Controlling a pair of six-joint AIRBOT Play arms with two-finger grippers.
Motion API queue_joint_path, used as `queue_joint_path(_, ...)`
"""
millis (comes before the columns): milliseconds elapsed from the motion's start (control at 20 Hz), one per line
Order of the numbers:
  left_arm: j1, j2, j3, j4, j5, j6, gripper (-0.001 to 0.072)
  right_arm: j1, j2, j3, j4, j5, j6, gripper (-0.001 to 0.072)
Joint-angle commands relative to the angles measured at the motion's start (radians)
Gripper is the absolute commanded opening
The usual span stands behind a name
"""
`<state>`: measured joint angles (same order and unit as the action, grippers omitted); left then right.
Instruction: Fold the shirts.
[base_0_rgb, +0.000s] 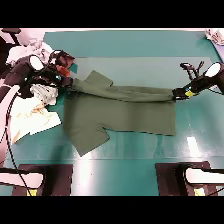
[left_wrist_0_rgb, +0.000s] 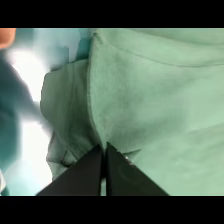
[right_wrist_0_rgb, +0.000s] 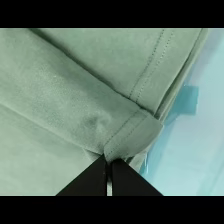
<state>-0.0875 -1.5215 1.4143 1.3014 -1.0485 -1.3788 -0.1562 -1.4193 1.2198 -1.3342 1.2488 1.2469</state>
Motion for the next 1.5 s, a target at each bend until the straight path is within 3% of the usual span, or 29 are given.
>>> queue_joint_path(0, 0.001, 0.048, -0.018, 0.008, -0.05, 0.0, 0.0024, -0.007, 0.001, -0.006, -0.003, -0.019, 0.002, 0.002)
queue_joint_path(650, 0.001, 0.145, -0.253, -0.05, -0.063, -0.008, 0.0026, -0.007, 0.0, -0.006, -0.004, -0.033, 0.002, 0.0024)
queue_joint_path(700, 0.001, 0.144, -0.264, -0.05, -0.079, -0.007, 0.0061, -0.007, 0.0, -0.006, -0.004, -0.023, 0.002, 0.0027)
queue_joint_path(800, 0.001, 0.145, -0.281, -0.049, -0.095, -0.007, 0.0474, -0.007, 0.0, -0.006, -0.005, 0.0, 0.002, 0.0034)
queue_joint_path(900, 0.001, 0.159, -0.28, -0.053, -0.096, -0.006, 0.0497, -0.007, 0.0, -0.006, -0.021, 0.041, 0.003, 0.0173)
queue_joint_path(1000, 0.001, 0.216, -0.266, -0.07, -0.097, -0.006, 0.0497, -0.008, 0.002, -0.006, -0.065, 0.081, 0.021, 0.0247)
queue_joint_path(1200, 0.001, 0.293, -0.133, -0.06, 0.038, -0.01, 0.0497, -0.018, 0.069, -0.006, -0.037, -0.041, 0.083, 0.0254)
queue_joint_path(1350, 0.001, 0.136, 0.051, -0.111, 0.035, -0.009, 0.0498, -0.013, 0.138, -0.006, 0.112, -0.177, 0.084, 0.0255)
queue_joint_path(1450, 0.001, -0.018, 0.176, -0.133, -0.013, -0.007, 0.0499, 0.014, 0.161, -0.006, 0.12, -0.209, 0.085, 0.0275)
